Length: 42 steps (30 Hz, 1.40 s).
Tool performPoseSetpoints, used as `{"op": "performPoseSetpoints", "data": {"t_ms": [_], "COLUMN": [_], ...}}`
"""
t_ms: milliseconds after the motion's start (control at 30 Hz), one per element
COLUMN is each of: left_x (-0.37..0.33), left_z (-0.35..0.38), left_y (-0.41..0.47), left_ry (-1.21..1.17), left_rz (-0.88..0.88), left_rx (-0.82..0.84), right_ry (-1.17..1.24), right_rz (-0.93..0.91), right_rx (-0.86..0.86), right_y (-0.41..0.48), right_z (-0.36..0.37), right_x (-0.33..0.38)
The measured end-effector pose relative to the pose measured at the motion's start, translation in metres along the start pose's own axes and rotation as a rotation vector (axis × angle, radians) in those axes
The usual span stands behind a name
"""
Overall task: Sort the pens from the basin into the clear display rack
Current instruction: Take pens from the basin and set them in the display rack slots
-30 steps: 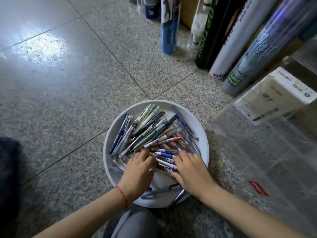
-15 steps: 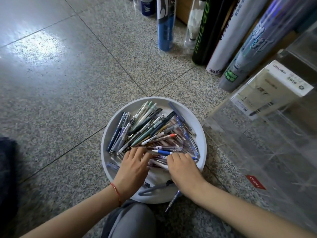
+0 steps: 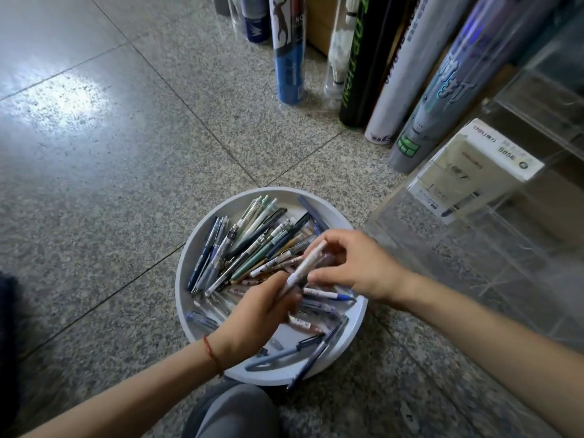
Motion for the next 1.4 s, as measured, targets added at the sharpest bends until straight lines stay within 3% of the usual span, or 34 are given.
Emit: {"op": "performPoseSetpoints", "data": {"t_ms": [200, 400, 600, 800, 1100, 1233, 1400], "left_x": [-0.068, -0.111, -0.176, -0.28, -0.442, -0.464, -0.462], "left_z": [-0.003, -0.01, -0.016, -0.031, -0.001, 0.018, 0.02], "left_y": [0.002, 0.004, 0.011, 0.031, 0.062, 0.061, 0.066], "left_ry": [-0.686, -0.935, -0.899, -0.651, -0.394, -0.425, -0.421], "left_rz": [-0.186, -0.166, -0.042, 0.06, 0.42, 0.465, 0.501], "left_rx": [0.261, 0.456, 0.511, 0.314, 0.319, 0.249, 0.123], "right_ry": [0.298, 0.345, 0.421, 0.472, 0.244, 0.052, 0.025], "right_rz": [-0.015, -0.13, -0.23, -0.453, -0.819, -0.813, -0.861], "right_rx": [-0.004, -0.055, -0.096, -0.247, -0.714, -0.918, -0.978], "right_y": [-0.022, -0.063, -0.113, -0.179, -0.294, -0.32, -0.337], "right_z": [-0.03, -0.062, -0.094, -0.143, -0.236, -0.254, -0.261], "right_x": [0.04, 0.078, 0.116, 0.167, 0.221, 0.225, 0.234]}}
Point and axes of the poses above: each hand's wrist, its own y-axis towards the middle knuckle, its own z-axis out of the palm, x = y × z, the point moved 6 cm from there along y, towards the middle knuckle, and after that the axes turned 15 degrees about y, right-handed, at the moved point
